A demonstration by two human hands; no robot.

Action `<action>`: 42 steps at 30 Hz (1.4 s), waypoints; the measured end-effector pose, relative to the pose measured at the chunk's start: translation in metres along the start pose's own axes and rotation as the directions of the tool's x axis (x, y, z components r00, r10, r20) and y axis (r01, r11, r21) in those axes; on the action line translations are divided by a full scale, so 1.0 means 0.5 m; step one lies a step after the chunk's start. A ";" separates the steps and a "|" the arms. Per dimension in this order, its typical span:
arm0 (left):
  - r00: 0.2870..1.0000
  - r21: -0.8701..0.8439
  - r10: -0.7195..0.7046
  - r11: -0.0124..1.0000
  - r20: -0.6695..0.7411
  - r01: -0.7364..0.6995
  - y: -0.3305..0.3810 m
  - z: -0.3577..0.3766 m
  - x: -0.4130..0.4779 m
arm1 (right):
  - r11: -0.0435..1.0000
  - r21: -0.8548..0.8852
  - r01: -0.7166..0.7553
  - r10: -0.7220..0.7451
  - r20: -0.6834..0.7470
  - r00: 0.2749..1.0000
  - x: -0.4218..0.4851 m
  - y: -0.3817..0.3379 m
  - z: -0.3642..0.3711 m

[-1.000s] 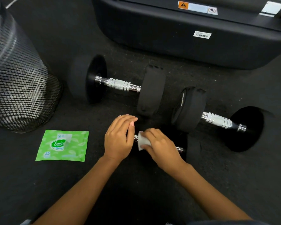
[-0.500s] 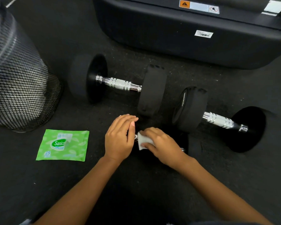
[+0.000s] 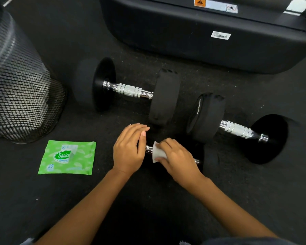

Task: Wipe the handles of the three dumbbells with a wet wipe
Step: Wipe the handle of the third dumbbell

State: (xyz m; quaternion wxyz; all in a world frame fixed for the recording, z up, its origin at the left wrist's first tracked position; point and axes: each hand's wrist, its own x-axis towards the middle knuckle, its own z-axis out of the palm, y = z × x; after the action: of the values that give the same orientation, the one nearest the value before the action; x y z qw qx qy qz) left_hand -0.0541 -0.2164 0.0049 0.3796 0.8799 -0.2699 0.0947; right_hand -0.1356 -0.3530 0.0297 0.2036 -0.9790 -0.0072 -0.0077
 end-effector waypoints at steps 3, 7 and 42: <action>1.000 -0.004 0.002 1.000 0.001 -0.002 0.001 0.000 0.000 | 0.997 0.057 -0.054 0.057 -0.039 0.998 0.016 -0.020 0.005; 1.000 -0.008 0.006 1.000 -0.003 -0.006 0.001 0.000 0.000 | 1.000 0.027 0.008 -0.005 -0.088 0.996 0.032 -0.046 0.022; 1.000 -0.019 0.011 1.000 -0.022 -0.012 0.000 0.001 0.000 | 0.999 -0.010 0.038 -0.038 -0.026 0.999 0.034 -0.038 0.023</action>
State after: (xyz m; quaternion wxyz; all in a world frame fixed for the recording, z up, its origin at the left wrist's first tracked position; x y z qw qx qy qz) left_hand -0.0541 -0.2167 0.0047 0.3903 0.8735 -0.2716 0.1041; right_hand -0.1187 -0.3309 0.0271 0.1988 -0.9795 -0.0231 -0.0245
